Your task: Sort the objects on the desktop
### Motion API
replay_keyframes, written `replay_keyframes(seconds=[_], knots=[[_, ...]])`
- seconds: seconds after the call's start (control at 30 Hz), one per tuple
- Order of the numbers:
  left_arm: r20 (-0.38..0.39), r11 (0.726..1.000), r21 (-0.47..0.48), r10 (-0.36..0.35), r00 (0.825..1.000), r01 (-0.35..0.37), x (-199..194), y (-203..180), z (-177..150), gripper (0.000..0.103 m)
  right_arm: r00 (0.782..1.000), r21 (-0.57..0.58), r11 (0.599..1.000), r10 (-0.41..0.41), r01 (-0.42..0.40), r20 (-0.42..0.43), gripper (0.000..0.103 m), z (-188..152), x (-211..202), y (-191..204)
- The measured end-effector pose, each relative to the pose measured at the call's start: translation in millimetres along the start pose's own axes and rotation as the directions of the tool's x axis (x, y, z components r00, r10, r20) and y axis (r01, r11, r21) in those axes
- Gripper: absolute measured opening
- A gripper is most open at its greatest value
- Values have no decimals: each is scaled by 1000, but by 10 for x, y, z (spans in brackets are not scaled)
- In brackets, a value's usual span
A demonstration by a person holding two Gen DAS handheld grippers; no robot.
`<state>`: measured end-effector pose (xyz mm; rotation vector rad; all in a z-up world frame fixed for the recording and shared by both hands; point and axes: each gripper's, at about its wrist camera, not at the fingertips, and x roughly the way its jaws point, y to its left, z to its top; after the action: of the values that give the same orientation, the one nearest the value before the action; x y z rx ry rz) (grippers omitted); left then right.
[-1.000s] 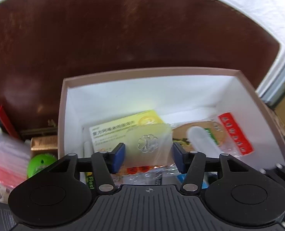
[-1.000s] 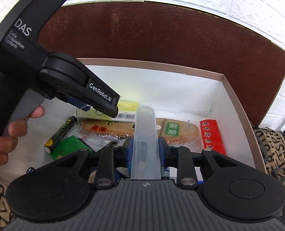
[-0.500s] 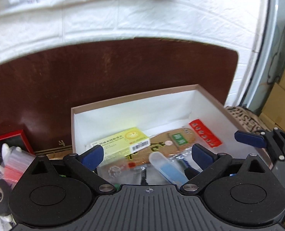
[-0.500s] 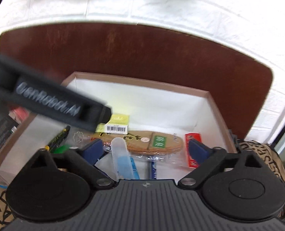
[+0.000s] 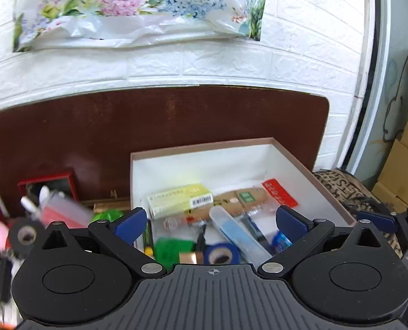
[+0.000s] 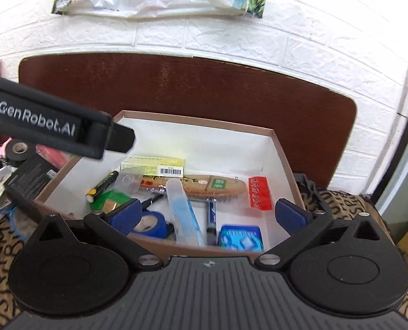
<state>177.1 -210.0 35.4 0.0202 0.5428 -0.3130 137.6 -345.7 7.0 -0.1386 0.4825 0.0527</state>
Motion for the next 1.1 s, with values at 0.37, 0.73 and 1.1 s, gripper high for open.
replay_keyframes(seconds=[0.37, 0.73, 1.1], knots=[[23, 999, 31, 26, 999, -27, -652, -186, -450, 103, 999, 117, 993, 15, -20, 42, 103, -375, -740, -11], [-28, 1000, 29, -7, 1000, 8, -946, -274, -831, 103, 999, 87, 996, -8, 5, 41, 103, -601, -1179, 144], [-90, 999, 39, -24, 996, 28, -900, -287, -1022, 103, 999, 74, 996, -43, 43, -2, 103, -737, -1199, 194]])
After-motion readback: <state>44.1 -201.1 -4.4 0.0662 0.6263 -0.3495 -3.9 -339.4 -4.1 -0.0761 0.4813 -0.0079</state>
